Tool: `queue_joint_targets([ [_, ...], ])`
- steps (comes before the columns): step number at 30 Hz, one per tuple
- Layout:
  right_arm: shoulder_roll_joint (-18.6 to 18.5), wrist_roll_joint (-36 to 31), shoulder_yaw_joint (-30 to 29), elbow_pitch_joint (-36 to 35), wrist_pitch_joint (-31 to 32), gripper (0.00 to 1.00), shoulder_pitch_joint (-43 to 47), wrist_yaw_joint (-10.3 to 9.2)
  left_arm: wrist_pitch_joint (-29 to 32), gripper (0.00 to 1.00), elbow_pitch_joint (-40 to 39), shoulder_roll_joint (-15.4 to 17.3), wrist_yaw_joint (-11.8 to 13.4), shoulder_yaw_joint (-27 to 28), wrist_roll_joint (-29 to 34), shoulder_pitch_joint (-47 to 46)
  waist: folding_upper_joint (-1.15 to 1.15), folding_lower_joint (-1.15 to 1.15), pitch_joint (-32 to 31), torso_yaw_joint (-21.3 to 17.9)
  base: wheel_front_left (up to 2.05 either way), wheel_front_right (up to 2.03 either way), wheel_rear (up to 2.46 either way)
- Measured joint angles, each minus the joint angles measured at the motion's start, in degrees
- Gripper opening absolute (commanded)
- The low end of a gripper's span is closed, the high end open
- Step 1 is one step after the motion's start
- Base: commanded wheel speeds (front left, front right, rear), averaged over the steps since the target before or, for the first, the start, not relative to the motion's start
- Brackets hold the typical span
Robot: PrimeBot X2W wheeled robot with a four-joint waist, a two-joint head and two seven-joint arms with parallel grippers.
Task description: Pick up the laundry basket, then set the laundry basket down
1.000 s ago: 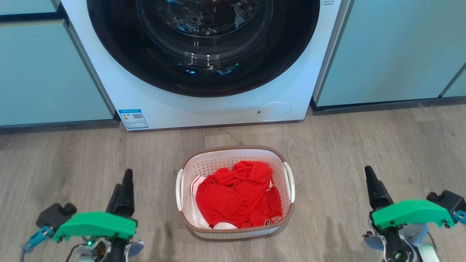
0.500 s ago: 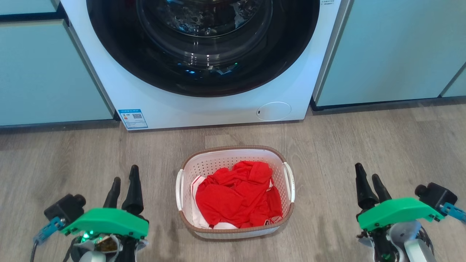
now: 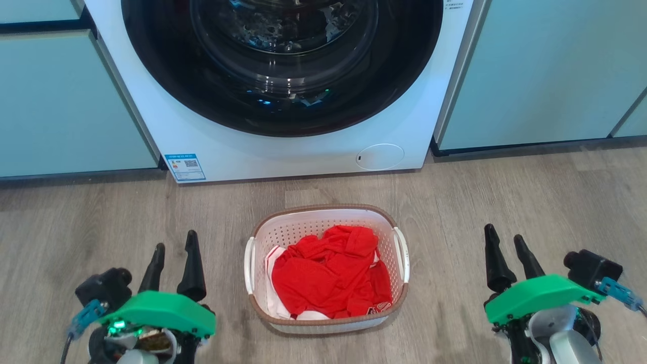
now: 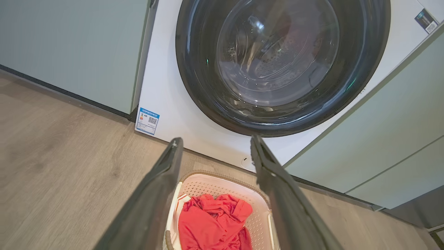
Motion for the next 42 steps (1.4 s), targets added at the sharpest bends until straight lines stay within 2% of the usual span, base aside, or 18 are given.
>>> queue_joint_targets([
  [14,-0.08,-8.36,1.34,-1.18,-2.22,1.0,0.0,0.0,-1.89,1.0,-0.89,0.34,1.16,-1.09,8.57,0.74,0.0,0.0,-0.28,0.01,0.0,0.0,0.0],
  [42,-0.32,-26.3,4.03,-2.65,-6.78,1.0,-0.13,0.0,-6.56,1.0,-0.89,0.37,0.89,-2.21,25.85,2.13,0.0,0.0,0.0,0.07,0.0,0.0,0.0],
])
